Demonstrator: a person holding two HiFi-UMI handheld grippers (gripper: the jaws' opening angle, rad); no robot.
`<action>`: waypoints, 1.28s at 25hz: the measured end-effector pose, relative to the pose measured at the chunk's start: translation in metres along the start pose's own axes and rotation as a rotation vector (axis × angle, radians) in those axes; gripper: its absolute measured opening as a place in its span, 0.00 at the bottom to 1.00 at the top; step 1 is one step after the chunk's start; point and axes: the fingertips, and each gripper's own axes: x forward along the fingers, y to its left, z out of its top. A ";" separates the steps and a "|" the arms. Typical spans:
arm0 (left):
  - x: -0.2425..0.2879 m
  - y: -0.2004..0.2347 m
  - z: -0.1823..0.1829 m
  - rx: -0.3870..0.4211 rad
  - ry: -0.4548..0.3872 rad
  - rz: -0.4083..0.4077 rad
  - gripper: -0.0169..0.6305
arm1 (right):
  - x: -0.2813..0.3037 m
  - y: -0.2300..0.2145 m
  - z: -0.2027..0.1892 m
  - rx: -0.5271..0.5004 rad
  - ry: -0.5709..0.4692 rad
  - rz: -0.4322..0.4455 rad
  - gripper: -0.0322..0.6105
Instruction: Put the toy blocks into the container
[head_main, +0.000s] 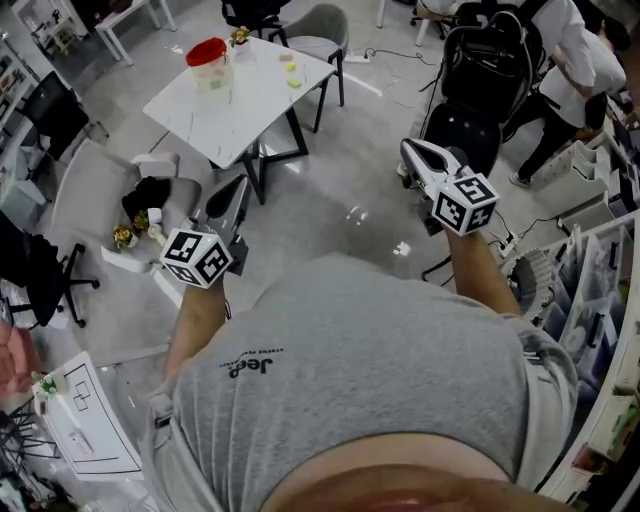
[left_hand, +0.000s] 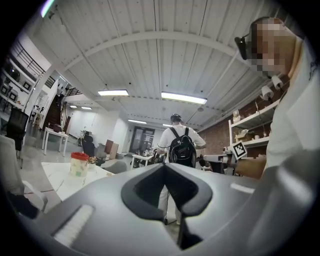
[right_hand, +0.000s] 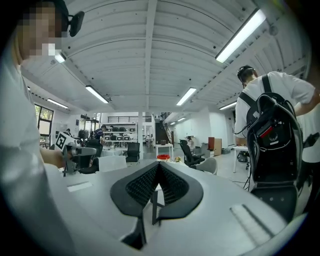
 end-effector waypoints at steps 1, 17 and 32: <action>0.003 -0.002 0.001 0.002 0.000 0.000 0.12 | -0.001 -0.003 0.001 -0.001 -0.006 0.002 0.05; 0.056 -0.058 -0.009 0.011 -0.011 0.044 0.12 | -0.029 -0.057 0.002 0.024 -0.011 0.147 0.61; 0.120 -0.046 -0.021 -0.002 0.026 0.003 0.12 | 0.003 -0.099 -0.005 0.027 -0.006 0.152 0.61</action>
